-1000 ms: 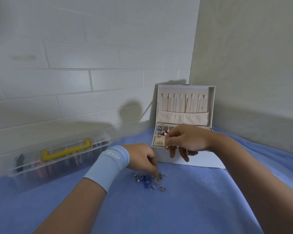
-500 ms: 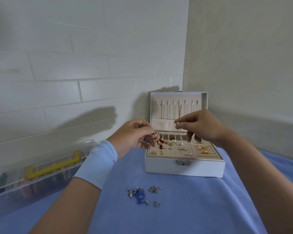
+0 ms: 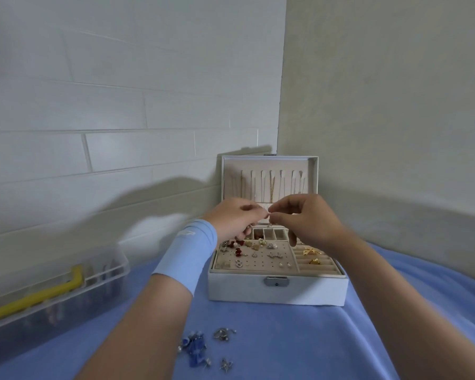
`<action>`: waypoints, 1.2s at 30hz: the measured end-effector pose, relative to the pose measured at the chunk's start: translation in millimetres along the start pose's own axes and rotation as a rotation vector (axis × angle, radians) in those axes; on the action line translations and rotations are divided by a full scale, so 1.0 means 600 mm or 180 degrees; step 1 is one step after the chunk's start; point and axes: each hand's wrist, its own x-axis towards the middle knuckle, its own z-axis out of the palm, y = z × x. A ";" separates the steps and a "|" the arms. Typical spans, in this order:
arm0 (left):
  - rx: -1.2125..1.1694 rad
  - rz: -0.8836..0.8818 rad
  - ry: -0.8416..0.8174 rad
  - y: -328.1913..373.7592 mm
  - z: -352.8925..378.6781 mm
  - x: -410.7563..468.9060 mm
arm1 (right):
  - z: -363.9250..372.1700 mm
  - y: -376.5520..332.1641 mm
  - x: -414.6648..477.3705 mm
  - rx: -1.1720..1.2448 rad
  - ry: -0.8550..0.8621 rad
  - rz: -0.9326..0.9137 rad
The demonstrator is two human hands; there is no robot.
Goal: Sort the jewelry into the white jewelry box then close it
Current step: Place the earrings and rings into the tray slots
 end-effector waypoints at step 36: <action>-0.0115 0.0278 0.0290 -0.034 0.004 0.019 | 0.022 0.034 0.012 -0.2111 -0.0325 -0.0169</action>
